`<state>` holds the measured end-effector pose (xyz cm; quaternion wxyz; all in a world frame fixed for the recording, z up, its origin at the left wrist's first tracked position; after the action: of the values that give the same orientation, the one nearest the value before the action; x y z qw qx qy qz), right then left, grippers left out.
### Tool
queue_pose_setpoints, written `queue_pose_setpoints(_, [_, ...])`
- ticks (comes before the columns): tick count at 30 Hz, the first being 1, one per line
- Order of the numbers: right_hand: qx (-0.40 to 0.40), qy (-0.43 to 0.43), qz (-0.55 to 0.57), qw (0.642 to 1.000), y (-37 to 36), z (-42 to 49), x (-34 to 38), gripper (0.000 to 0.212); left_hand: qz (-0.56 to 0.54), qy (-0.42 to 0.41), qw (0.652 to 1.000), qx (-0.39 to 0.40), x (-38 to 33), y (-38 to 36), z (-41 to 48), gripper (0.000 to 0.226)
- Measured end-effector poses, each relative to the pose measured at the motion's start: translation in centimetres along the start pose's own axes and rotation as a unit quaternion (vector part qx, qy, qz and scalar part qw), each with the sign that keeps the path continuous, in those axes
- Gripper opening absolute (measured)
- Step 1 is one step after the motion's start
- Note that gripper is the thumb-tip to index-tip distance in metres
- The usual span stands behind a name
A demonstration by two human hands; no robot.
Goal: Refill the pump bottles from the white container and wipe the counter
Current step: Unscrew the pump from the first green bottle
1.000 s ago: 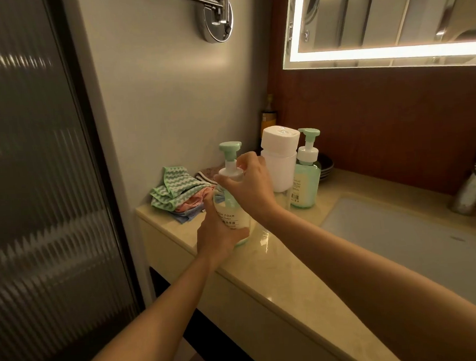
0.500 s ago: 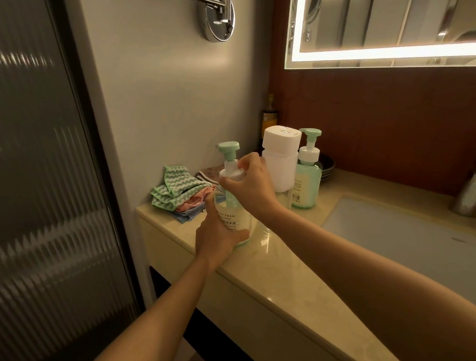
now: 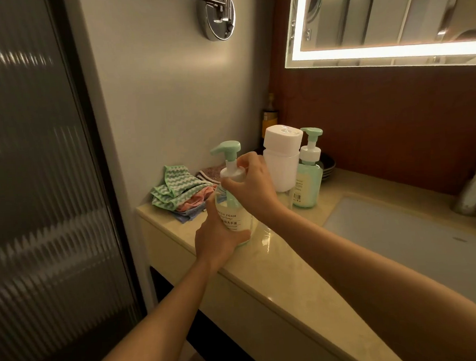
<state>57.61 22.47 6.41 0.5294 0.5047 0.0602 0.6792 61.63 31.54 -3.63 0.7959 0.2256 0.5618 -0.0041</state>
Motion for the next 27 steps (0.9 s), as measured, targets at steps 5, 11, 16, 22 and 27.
queue_pose_setpoints(5, [0.016, 0.015, 0.022, 1.0, -0.6, -0.4, 0.4, 0.048, 0.011, 0.002, 1.0, -0.003, 0.1, 0.0, 0.0, 0.103])
queue_pose_setpoints(11, [-0.02, -0.006, -0.016, 1.0, -0.4, -0.2, -0.2, 0.049, 0.009, 0.001, 1.0, -0.007, 0.2, 0.0, 0.0, 0.104])
queue_pose_setpoints(16, [0.041, -0.003, 0.063, 0.997, -1.4, -0.8, 0.1, 0.054, 0.006, -0.007, 1.0, -0.01, 0.1, 0.0, 0.0, 0.103])
queue_pose_setpoints(22, [0.032, -0.012, 0.014, 0.999, -1.2, -0.5, -0.8, 0.06, 0.002, -0.009, 1.0, -0.007, 0.1, -0.1, 0.0, 0.105])
queue_pose_setpoints(27, [0.01, 0.016, 0.018, 1.0, 0.1, 0.0, 0.2, 0.056, -0.004, -0.004, 1.0, -0.009, 0.3, 0.0, 0.0, 0.104])
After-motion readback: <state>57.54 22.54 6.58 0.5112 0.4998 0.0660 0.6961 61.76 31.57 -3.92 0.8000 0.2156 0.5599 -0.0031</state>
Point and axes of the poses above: each hand's wrist, its own z-axis towards the middle knuckle, its own y-axis out of the back of the hand, x = y × z, the point moved 9 cm from there along z, towards the middle knuckle, and after that the axes turned 13 degrees about -z, right-handed, at the moved point
